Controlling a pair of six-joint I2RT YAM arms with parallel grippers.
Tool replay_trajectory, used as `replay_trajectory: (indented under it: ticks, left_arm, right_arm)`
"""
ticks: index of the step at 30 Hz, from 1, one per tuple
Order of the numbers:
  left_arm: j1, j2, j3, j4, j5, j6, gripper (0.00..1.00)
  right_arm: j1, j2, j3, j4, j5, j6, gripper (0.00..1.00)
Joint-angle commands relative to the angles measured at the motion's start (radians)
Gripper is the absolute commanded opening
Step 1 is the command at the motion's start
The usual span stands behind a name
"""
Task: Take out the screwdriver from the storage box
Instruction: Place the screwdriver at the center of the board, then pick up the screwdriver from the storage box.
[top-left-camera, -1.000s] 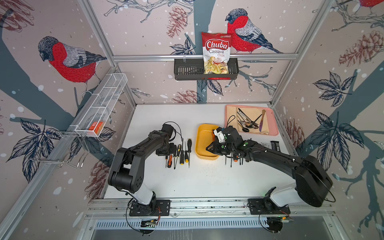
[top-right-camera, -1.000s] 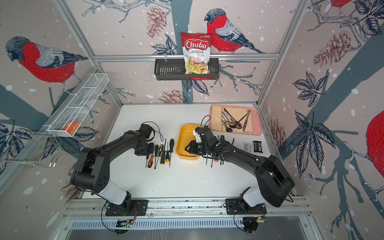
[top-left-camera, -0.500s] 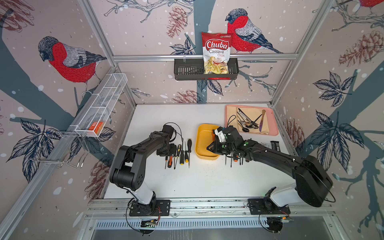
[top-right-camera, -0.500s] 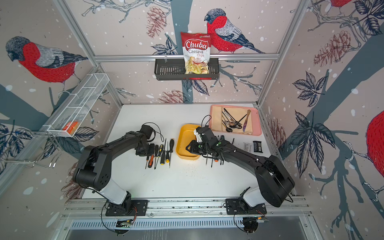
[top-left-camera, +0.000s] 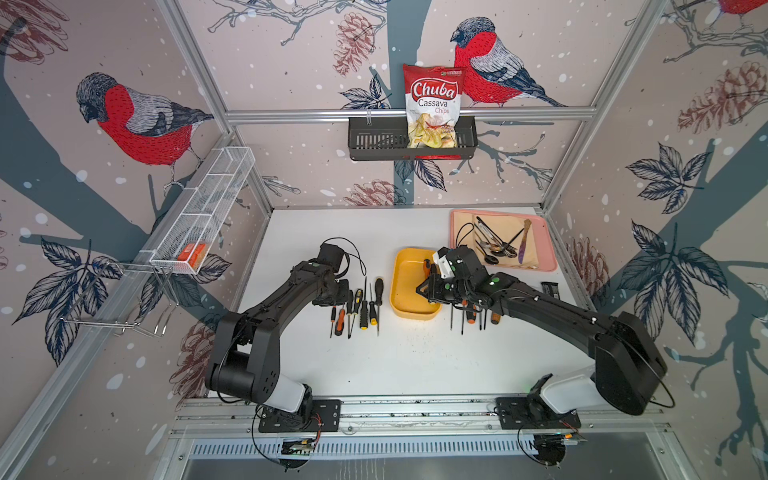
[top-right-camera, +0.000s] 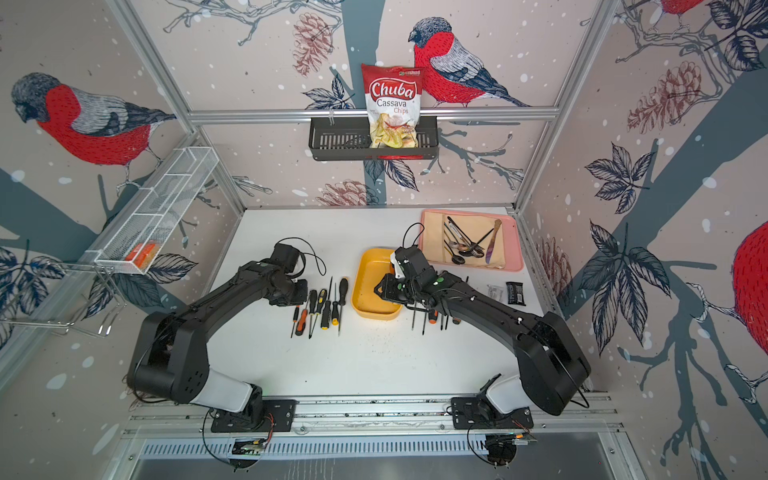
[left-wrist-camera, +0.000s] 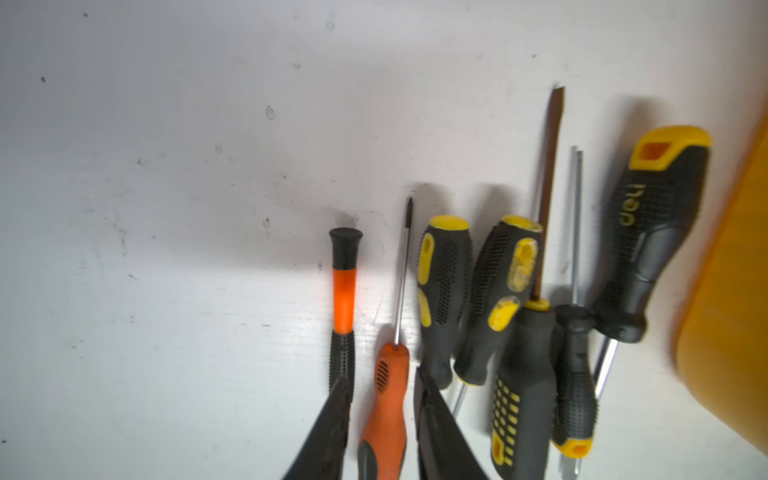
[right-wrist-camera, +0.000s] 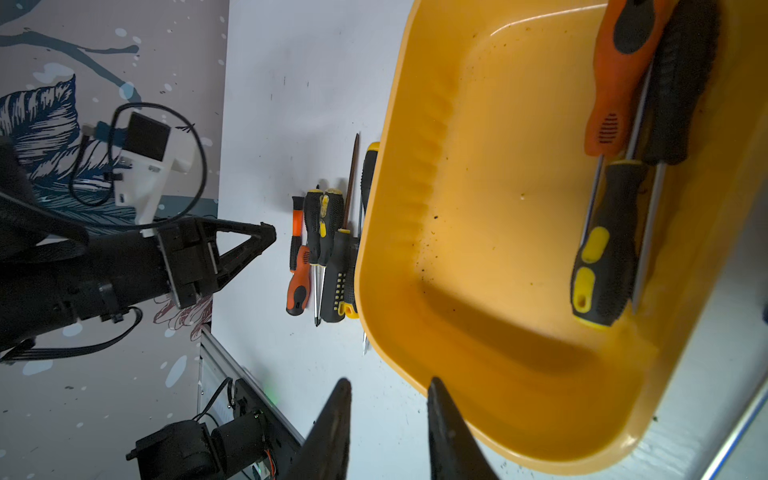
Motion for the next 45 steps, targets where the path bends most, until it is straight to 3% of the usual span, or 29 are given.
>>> replay_trajectory:
  ticks: [1,14,23,45]
  left_arm:
    - [0.002,-0.042,0.011,-0.017,0.081,-0.013,0.3]
    - [-0.061,-0.207,-0.019,0.107,0.341,-0.127,0.36]
    - [-0.147,-0.213,-0.021,0.168,0.364,-0.202,0.39]
    - [-0.151,-0.164,0.023,0.199,0.389,-0.212,0.44]
  right_arm:
    - [-0.002,0.009,0.031,-0.059,0.049,-0.016,0.34]
    - [-0.035,0.185,0.252,-0.275,0.216,-0.023,0.36]
    - [-0.046,0.371,0.434,-0.385,0.298,-0.038,0.37]
    - [-0.097,0.715,0.748,-0.527,0.343,-0.078,0.36]
